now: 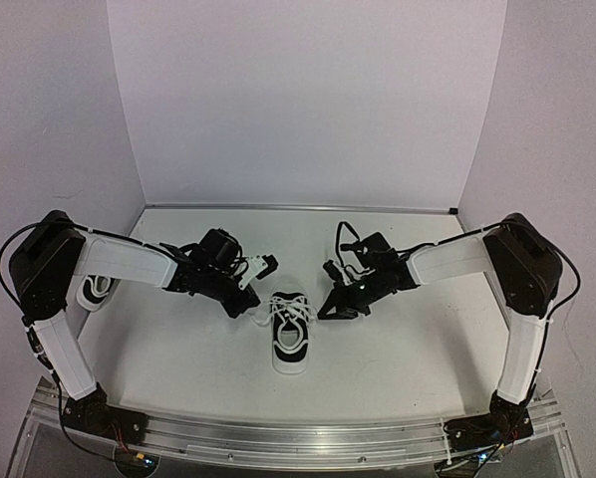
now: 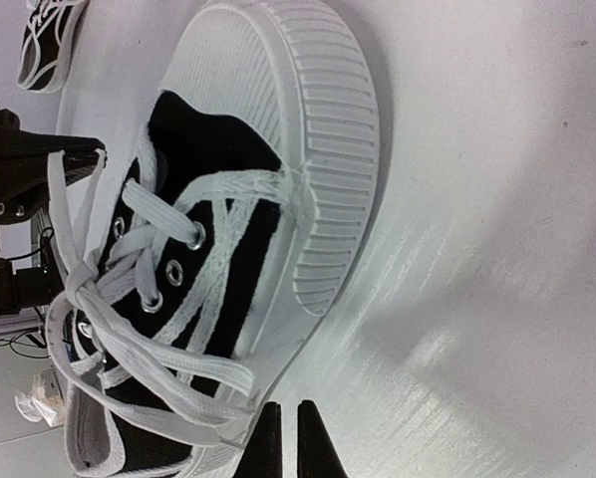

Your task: Tie the shoes

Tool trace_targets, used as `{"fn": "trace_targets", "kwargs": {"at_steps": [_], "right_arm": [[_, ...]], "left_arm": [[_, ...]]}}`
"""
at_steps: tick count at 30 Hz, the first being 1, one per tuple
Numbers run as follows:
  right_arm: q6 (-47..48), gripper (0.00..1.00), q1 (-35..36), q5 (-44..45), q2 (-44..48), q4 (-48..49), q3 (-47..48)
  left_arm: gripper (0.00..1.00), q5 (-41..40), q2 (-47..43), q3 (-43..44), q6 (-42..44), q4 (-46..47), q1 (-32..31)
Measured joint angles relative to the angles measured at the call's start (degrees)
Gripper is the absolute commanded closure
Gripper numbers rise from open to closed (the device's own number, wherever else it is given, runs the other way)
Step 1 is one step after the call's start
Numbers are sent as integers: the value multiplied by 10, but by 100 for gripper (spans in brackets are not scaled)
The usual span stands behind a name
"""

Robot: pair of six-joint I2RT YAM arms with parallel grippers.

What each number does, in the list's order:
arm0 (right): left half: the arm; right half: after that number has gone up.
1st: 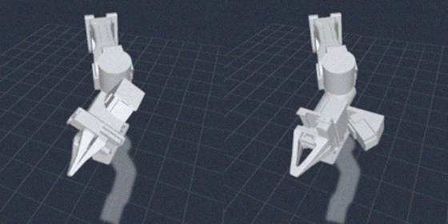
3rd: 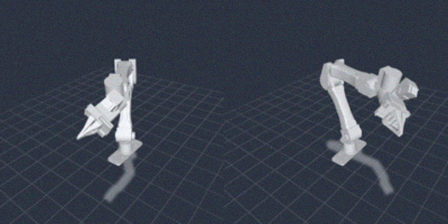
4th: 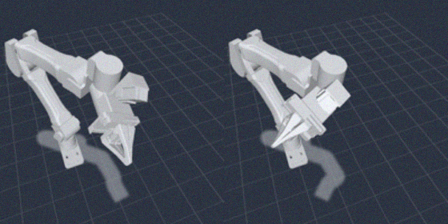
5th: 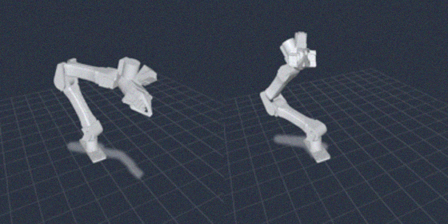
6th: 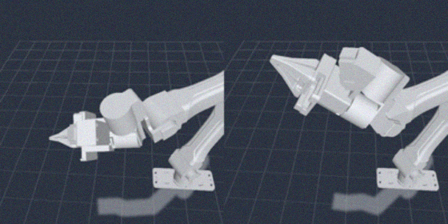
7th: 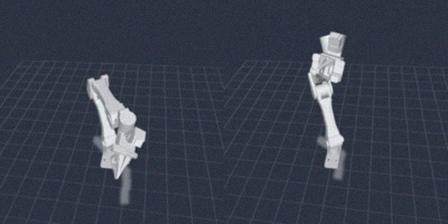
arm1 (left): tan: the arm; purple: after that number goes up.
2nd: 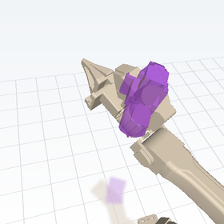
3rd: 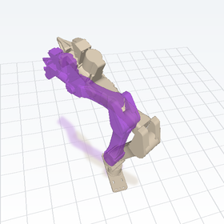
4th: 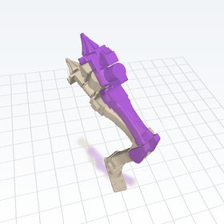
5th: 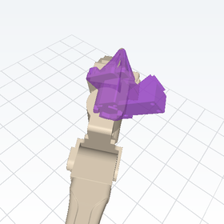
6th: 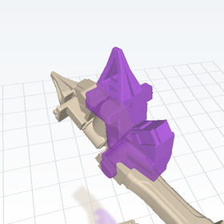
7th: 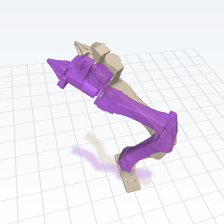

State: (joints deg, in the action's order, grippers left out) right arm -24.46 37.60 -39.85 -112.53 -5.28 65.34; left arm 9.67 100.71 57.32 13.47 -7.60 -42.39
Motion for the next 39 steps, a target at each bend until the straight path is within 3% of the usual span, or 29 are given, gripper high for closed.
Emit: {"fn": "trace_targets", "kwargs": {"at_steps": [3, 9, 13, 21, 29, 39], "right_arm": [[8, 97, -1, 6, 2, -8, 0], [25, 73, -1, 5, 7, -20, 0], [37, 65, -2, 1, 27, -23, -7], [60, 63, -3, -13, 81, -14, -18], [73, 55, -3, -21, 43, -15, 7], [93, 57, -3, -30, 3, -14, 40]], "left_arm": [[100, -4, 0, 0, 0, 0, 0], [100, -7, 0, 0, 0, 0, 0], [100, -6, 0, 0, 0, -1, 0], [100, -6, 0, 0, 0, -1, 0], [100, -4, 0, 0, 0, -1, 0], [100, -3, 0, 0, 0, -4, 0]]}}
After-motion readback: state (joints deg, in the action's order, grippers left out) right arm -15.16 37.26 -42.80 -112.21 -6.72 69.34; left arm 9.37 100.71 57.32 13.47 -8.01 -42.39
